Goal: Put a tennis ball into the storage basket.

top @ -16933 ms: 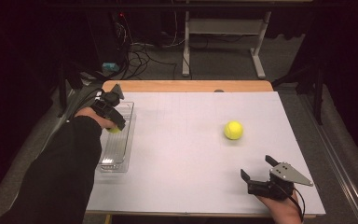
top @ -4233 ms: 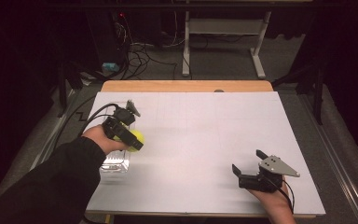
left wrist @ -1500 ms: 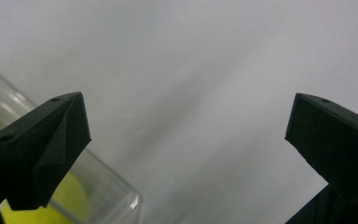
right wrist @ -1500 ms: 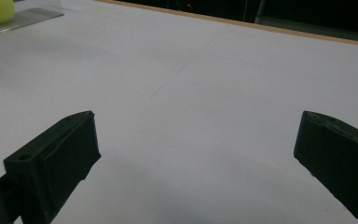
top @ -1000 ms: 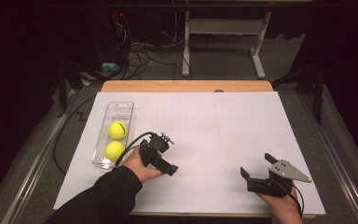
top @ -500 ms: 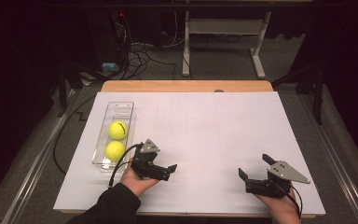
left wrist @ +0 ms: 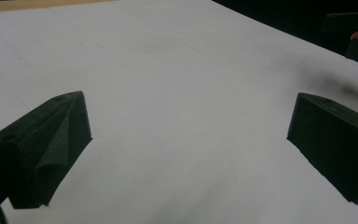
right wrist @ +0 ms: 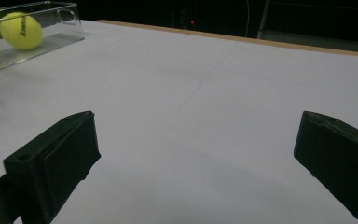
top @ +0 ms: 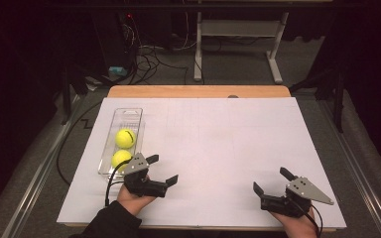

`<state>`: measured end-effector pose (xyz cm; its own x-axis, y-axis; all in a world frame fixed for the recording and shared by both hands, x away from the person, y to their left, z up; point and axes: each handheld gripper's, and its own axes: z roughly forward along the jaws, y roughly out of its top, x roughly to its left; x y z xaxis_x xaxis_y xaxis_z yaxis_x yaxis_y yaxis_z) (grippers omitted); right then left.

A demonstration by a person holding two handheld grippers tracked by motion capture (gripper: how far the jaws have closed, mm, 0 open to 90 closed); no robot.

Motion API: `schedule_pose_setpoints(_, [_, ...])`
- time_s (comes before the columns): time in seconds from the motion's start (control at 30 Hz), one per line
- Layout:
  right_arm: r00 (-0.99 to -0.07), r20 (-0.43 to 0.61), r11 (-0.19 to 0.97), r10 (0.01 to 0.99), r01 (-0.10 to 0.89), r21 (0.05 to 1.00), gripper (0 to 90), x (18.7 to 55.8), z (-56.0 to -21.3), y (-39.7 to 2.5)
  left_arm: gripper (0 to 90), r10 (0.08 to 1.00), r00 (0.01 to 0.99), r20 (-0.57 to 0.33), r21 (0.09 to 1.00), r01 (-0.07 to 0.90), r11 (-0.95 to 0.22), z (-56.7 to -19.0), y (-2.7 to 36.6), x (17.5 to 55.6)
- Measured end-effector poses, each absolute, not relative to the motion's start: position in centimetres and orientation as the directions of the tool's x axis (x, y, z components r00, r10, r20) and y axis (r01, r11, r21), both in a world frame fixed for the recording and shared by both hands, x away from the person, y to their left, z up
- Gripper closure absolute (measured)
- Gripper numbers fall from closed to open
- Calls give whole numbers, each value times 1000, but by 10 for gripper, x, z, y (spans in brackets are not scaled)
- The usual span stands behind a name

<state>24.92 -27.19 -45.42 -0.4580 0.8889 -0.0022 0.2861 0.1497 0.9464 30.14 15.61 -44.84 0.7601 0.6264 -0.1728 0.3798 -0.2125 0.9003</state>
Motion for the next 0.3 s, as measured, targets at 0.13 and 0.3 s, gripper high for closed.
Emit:
schedule_pose_setpoints(0.13, [-444, 12, 129, 896, 286, 949, 0, 250, -454, -277, 2, 629, 762, -156, 902, 369, -224, -450, 154, 301])
schedule_pose_setpoints(0.3, [-439, 8, 134, 899, 291, 947, 0, 251, -455, -281, 2, 636, 759, -140, 899, 366, -239, -450, 152, 300])
